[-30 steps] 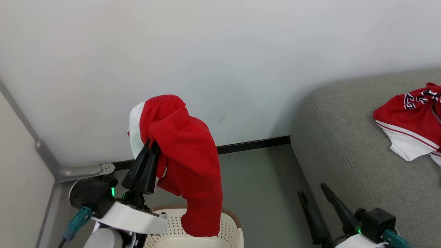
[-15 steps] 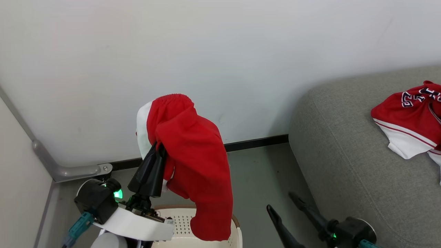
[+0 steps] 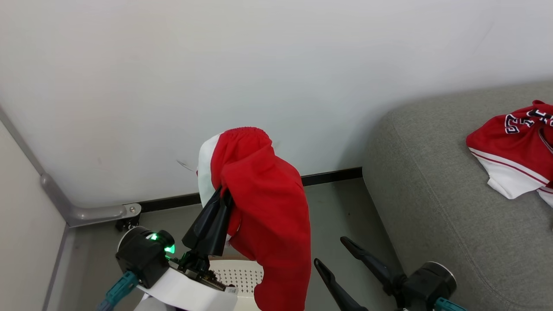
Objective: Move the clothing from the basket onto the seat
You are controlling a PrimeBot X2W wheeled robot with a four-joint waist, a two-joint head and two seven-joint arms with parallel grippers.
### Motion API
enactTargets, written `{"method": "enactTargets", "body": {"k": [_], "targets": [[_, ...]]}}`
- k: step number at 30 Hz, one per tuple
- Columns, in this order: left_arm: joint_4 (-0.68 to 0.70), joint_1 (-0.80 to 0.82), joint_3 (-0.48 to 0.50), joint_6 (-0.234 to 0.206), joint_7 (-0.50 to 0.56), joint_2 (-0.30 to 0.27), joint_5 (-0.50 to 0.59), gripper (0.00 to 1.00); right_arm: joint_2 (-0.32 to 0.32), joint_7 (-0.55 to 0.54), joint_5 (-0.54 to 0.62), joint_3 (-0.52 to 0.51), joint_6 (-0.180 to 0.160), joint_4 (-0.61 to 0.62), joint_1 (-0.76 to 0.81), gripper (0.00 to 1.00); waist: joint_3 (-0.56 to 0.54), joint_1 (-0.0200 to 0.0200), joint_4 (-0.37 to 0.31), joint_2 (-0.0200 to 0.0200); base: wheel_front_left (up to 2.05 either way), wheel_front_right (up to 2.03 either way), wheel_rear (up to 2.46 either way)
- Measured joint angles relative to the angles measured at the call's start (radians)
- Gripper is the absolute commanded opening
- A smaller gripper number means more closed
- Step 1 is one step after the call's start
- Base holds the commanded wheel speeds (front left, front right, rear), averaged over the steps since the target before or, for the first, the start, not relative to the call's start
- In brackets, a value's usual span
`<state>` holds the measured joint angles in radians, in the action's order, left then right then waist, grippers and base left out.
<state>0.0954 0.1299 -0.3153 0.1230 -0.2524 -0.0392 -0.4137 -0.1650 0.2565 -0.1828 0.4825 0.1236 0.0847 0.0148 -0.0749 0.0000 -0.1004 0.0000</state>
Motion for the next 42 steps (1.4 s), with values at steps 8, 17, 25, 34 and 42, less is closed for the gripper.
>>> {"method": "enactTargets", "body": {"k": [8, 17, 25, 34, 42], "targets": [[0.012, 0.0, -0.049, 0.0, 0.0, -0.002, -0.009, 0.0, -0.004, 0.0, 0.0, 0.048, 0.0, 0.003, -0.043, 1.0, 0.0, 0.0, 0.008, 0.0, 0.0, 0.0, 0.0], [0.021, 0.0, -0.12, 0.004, 0.0, -0.002, -0.018, 0.0, -0.016, 0.0, 0.0, 0.074, 0.0, -0.005, -0.086, 1.0, -0.004, 0.0, 0.016, 0.0, 0.0, 0.0, 0.0], [0.026, 0.0, -0.169, 0.004, 0.0, -0.011, -0.026, 0.0, -0.015, 0.0, 0.011, 0.07, 0.0, -0.03, -0.11, 1.0, -0.009, 0.0, 0.021, 0.0, 0.0, 0.0, 0.0], [0.028, 0.0, -0.218, 0.004, 0.0, -0.029, -0.035, 0.0, 0.002, 0.0, 0.022, 0.053, 0.0, -0.053, -0.128, 1.0, -0.009, -0.0001, 0.025, 0.0, 0.0, 0.0, 0.0], [0.031, 0.0, -0.249, 0.004, 0.0, -0.047, -0.04, 0.0, 0.023, 0.0, 0.028, 0.043, 0.0, -0.068, -0.149, 0.79, -0.006, 0.0, 0.032, 0.0, 0.0, 0.0, 0.0]]}}
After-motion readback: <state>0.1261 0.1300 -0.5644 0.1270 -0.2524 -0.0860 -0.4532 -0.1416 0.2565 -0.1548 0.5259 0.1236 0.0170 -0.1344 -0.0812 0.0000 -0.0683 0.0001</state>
